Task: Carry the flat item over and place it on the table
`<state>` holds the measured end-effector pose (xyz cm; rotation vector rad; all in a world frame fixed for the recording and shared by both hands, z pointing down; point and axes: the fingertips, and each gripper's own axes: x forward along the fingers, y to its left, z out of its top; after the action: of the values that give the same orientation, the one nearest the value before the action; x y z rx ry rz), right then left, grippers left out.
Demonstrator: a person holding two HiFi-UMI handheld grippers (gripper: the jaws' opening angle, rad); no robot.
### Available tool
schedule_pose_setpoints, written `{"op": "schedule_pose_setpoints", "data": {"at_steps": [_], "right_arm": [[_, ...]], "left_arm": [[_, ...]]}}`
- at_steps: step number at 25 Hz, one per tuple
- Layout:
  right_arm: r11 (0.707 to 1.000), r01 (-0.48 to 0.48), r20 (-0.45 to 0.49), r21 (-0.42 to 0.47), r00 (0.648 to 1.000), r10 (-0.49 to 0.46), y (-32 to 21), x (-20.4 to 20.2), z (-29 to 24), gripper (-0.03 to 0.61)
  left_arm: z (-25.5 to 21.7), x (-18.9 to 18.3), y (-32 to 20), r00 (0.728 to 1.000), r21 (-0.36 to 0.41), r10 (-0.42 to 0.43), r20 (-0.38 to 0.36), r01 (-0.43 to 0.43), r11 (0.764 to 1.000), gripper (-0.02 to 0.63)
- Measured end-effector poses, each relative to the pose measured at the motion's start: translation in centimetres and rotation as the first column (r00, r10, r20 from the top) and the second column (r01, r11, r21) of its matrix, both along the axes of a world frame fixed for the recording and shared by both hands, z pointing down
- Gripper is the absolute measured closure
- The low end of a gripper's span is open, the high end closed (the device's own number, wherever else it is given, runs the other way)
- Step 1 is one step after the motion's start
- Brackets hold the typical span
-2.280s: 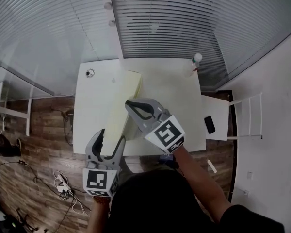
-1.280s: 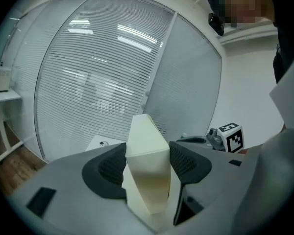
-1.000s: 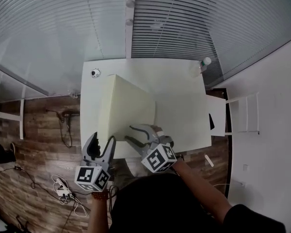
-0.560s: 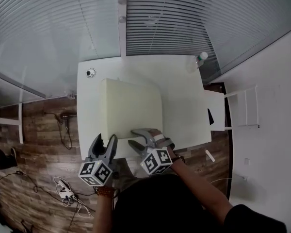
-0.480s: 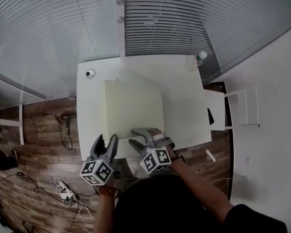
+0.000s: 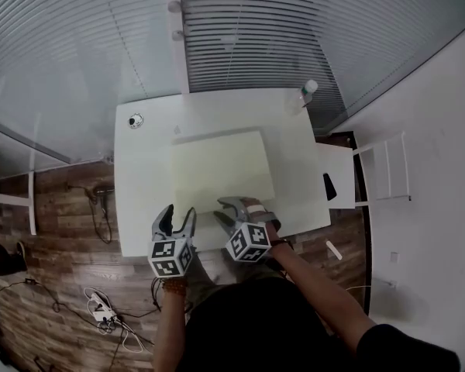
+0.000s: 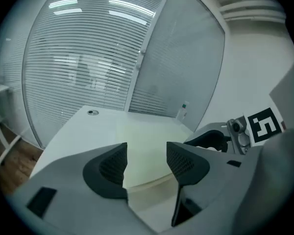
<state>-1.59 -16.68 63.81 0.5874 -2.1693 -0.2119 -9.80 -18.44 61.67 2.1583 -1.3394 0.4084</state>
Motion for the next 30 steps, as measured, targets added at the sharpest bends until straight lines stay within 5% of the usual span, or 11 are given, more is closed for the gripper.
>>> {"op": "schedule_pose_setpoints", "data": {"at_steps": [6, 13, 21, 30], "right_arm": [[0.989, -0.124, 0.087, -0.077, 0.988, 0.130, -1.1, 5.1, -0.1, 0.423], [0.977, -0.127, -0.038, -0.169, 0.992, 0.122, 0.5, 11.3, 3.8, 0.304], [0.963, -0.180, -0.039, -0.201, 0.984, 0.176, -0.4, 11.6, 5.7, 0.304], [0.960, -0.192, -0.049, -0.201, 0.981, 0.186, -1.6, 11.6, 6.0, 0.304]], "left_arm": [[1.3, -0.1, 1.0, 0.996, 0.025, 0.026, 0.085, -0.029, 0.999, 0.367], [6.2, -1.3, 5.0, 0.954, -0.069, 0.152, 0.258, -0.139, 0.988, 0.360], [8.2, 1.0, 3.3, 0.946, -0.146, 0.196, 0.257, -0.162, 0.976, 0.360], [9.3, 1.0, 0.0, 0.949, -0.164, 0.143, 0.282, -0.100, 0.981, 0.360]]}}
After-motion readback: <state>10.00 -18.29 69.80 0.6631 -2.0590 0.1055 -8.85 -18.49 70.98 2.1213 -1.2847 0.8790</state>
